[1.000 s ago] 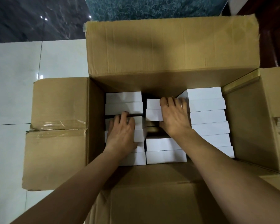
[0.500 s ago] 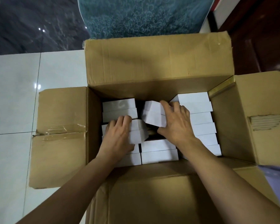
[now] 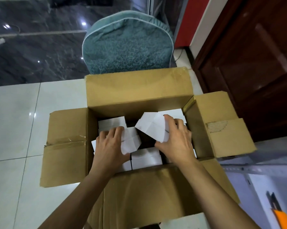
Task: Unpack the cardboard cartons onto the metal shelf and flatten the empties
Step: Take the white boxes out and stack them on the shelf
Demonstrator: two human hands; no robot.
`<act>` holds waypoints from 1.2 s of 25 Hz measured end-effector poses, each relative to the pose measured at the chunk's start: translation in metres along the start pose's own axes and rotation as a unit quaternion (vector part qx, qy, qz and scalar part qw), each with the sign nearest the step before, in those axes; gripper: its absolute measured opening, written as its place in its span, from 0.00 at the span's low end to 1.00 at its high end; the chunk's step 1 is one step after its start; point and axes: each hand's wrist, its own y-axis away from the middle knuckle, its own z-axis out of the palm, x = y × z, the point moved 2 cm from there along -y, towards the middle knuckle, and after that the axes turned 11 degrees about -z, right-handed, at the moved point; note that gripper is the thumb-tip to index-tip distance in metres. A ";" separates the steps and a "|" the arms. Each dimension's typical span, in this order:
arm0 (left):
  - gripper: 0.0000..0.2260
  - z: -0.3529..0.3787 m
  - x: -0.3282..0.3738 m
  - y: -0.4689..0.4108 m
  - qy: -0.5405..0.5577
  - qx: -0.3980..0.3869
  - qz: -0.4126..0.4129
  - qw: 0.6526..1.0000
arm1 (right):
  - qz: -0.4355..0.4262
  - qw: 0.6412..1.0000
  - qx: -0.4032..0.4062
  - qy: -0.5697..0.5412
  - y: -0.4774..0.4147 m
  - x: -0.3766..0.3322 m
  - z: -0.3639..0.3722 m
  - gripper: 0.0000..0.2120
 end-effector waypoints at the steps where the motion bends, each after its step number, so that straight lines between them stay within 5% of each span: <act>1: 0.39 -0.007 0.004 0.004 0.007 0.006 -0.002 1.000 | 0.003 1.000 0.006 -0.002 0.007 -0.001 -0.007 0.42; 12: 0.39 -0.068 0.066 0.054 0.035 0.093 0.007 0.995 | 0.058 0.993 0.093 -0.040 0.083 0.006 -0.094 0.45; 17: 0.39 -0.092 0.089 0.068 0.073 0.063 -0.018 0.995 | 0.071 0.987 0.135 -0.044 0.115 0.003 -0.127 0.45; 30: 0.36 -0.176 0.127 0.084 0.180 0.039 0.119 0.976 | 0.181 0.938 0.294 -0.042 0.189 -0.058 -0.179 0.43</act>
